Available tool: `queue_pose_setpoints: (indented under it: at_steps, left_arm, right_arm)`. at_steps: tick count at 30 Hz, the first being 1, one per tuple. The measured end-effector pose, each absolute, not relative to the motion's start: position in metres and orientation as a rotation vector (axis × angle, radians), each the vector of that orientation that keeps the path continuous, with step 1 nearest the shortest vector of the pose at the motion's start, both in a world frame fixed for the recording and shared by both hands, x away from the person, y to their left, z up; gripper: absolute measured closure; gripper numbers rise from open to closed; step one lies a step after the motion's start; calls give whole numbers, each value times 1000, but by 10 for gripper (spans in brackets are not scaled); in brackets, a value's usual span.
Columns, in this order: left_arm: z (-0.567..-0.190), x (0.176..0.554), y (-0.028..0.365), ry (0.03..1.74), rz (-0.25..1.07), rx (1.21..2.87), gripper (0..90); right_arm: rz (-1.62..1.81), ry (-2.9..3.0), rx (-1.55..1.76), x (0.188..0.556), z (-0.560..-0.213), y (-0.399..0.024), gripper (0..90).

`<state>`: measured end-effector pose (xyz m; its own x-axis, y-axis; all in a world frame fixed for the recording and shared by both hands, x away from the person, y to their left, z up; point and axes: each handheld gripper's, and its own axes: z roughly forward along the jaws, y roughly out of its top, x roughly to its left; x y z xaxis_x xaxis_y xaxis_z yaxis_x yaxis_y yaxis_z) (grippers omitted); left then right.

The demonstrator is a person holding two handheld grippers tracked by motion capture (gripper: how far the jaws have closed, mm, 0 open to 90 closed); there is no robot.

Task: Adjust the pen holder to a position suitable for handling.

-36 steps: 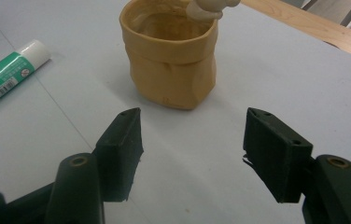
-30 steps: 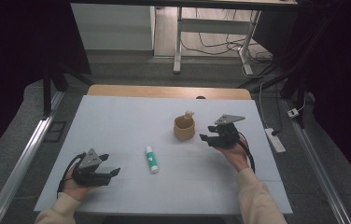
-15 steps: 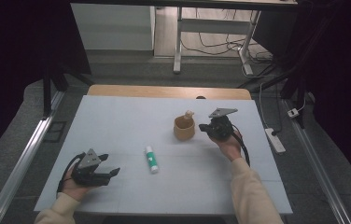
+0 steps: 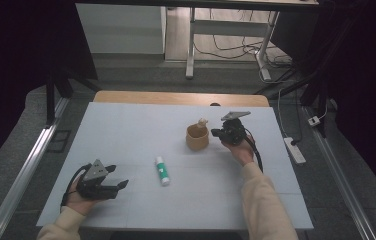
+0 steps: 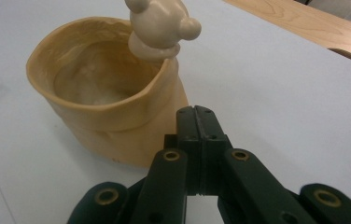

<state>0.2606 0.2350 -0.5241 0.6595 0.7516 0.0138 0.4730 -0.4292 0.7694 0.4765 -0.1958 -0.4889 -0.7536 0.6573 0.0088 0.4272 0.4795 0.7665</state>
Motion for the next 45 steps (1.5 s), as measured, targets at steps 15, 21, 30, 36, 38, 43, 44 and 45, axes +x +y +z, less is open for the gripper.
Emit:
queue_pose_setpoints:
  at_steps: [15, 21, 30, 36, 38, 43, 44, 45]
  left_arm:
    - [-524, 261, 236, 941, 459, 2106, 276]
    - [-524, 261, 236, 939, 461, 2106, 276]
    - [-525, 261, 236, 942, 460, 2110, 276]
    - [-525, 261, 236, 948, 463, 2112, 277]
    - [-525, 261, 236, 950, 463, 2112, 277]
    - [-526, 262, 235, 949, 464, 2117, 277]
    - [-526, 262, 235, 947, 464, 2118, 277]
    - [-526, 262, 235, 947, 464, 2118, 277]
  right_arm:
    - [1130, 2457, 931, 490, -493, -185, 893]
    - [1133, 2458, 932, 494, -494, -182, 894]
    - [1171, 2463, 941, 504, -504, -178, 893]
    - [1187, 2468, 949, 509, -513, -175, 894]
    - [1201, 2461, 946, 510, -514, -175, 894]
    - [1208, 2465, 933, 509, -512, -175, 895]
    - [1209, 2470, 932, 509, -512, -175, 895]
    - [1212, 2473, 924, 508, -512, -174, 895]
